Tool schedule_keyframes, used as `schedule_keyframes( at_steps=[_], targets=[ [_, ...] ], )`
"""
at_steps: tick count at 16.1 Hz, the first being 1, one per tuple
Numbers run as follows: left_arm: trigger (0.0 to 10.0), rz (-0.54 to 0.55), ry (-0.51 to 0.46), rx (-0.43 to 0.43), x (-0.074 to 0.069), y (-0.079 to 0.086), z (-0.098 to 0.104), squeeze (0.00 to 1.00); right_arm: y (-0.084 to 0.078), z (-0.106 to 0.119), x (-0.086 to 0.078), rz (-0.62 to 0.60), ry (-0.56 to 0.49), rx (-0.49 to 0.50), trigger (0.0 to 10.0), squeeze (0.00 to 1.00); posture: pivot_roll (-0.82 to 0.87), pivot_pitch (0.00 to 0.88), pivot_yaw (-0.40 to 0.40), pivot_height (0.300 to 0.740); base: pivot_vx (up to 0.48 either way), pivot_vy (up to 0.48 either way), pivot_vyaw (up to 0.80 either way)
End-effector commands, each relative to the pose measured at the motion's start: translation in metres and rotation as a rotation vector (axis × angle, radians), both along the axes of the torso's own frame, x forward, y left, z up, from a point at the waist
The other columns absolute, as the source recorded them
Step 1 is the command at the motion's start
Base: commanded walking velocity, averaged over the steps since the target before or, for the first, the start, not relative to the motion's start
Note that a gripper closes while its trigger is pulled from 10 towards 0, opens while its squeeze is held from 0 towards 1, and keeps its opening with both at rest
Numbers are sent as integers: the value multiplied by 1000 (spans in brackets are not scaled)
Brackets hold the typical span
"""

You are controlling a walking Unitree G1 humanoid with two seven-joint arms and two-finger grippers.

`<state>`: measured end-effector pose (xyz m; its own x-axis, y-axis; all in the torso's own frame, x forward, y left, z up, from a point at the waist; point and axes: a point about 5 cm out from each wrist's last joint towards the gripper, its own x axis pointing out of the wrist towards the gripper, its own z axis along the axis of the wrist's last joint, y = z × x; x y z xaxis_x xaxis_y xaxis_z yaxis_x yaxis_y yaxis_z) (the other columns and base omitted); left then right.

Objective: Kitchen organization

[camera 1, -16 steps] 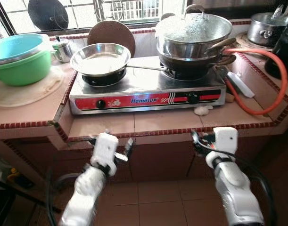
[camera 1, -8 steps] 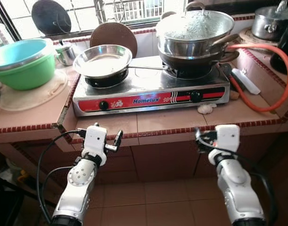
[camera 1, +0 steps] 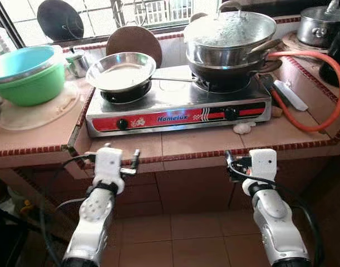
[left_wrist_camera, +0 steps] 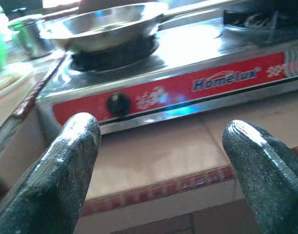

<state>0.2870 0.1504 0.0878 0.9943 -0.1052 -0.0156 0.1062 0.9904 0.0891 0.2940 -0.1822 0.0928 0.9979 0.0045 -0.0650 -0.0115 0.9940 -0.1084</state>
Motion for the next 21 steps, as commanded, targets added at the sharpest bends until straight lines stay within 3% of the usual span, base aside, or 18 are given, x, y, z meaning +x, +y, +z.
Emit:
schedule_keyframes(
  at_steps=[1,6,19,21],
  targets=[
    [10000,2,-16,13,-1,0,3,0,3,4,4,22,-4,4,10000,0,-217,0,62,740,0,0,0],
    [10000,76,-37,-20,-1,-1,5,0,4,13,14,88,-7,-22,10000,0,-189,1,7,740,0,0,0],
    [10000,84,-31,-12,-4,-3,3,0,10,14,20,85,-7,7,10000,0,-176,0,24,740,0,0,0],
    [10000,73,-31,-1,-3,-6,4,0,9,11,18,79,0,9,10000,0,-180,0,29,740,0,0,-769]
  ],
)
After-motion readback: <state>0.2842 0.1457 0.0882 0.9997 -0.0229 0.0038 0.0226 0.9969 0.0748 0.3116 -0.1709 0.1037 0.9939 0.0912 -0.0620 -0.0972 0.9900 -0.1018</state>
